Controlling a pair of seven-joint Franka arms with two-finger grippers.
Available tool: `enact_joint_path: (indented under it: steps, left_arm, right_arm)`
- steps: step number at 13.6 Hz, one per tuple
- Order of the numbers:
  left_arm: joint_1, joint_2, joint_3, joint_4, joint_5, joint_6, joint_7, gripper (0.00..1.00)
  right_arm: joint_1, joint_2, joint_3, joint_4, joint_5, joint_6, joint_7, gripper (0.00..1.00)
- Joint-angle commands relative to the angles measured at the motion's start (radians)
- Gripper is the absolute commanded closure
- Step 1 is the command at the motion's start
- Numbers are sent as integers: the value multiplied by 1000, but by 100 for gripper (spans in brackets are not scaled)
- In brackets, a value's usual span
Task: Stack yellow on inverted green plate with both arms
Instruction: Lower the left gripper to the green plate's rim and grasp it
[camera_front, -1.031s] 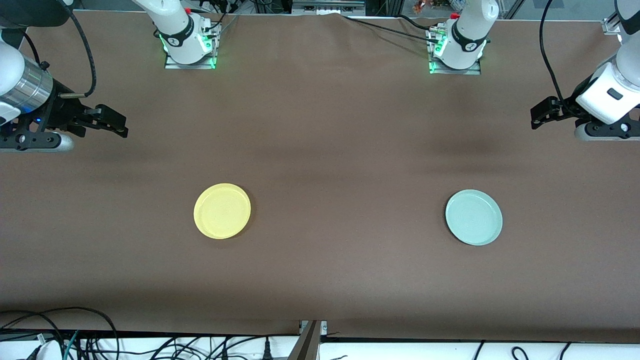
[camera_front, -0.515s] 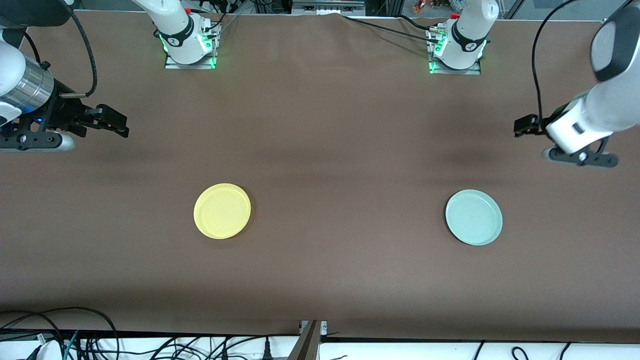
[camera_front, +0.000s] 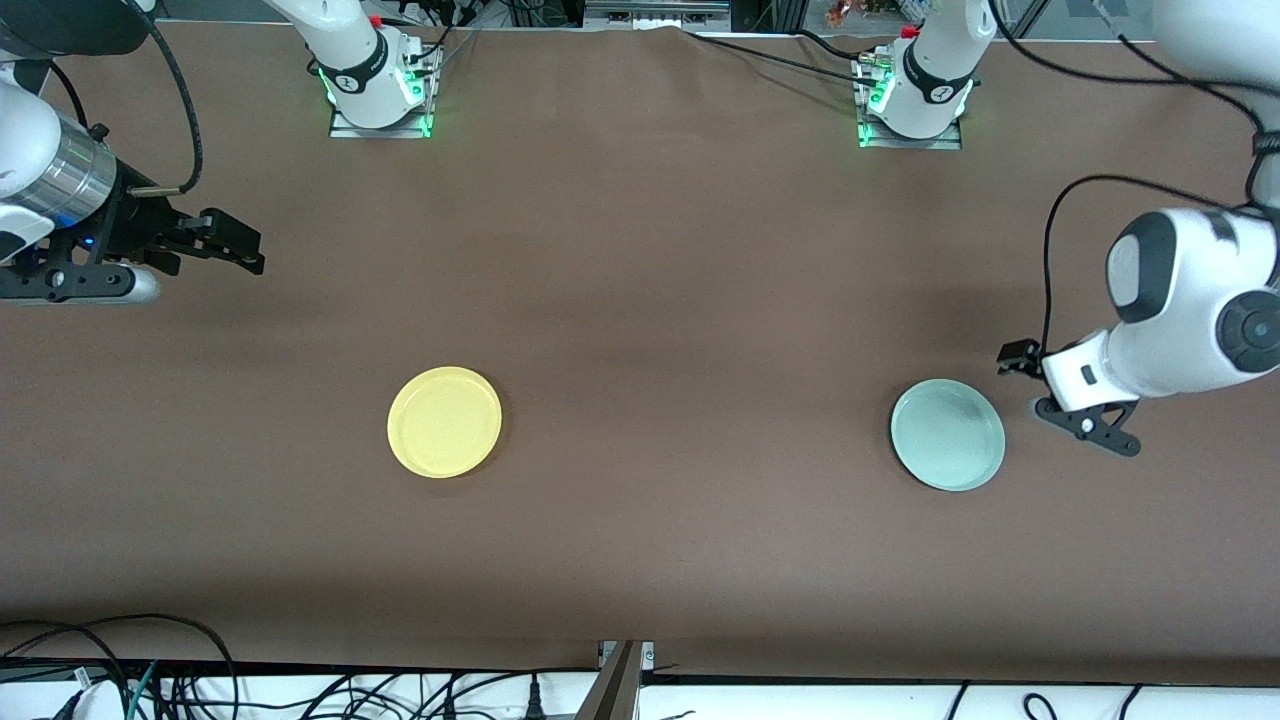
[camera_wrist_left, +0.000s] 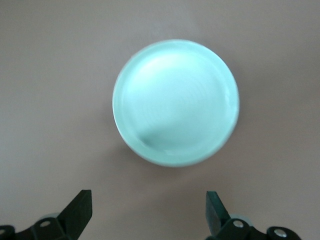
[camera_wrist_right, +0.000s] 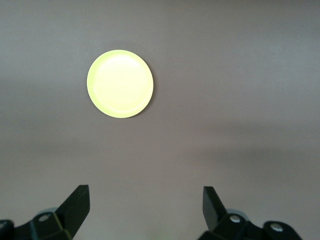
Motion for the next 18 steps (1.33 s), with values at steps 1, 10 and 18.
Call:
enact_joint_path:
  steps: [1, 10, 18]
  left_arm:
    - [14, 101, -4, 40, 59, 142, 99, 0]
    - [45, 319, -13, 71, 78, 360, 110, 66]
    - [37, 298, -16, 80, 76, 351, 154, 100]
  right_arm:
    - [2, -16, 10, -18, 12, 6, -38, 0]
    - [2, -5, 11, -15, 8, 15, -100, 0]
    - [4, -4, 11, -18, 3, 15, -100, 0]
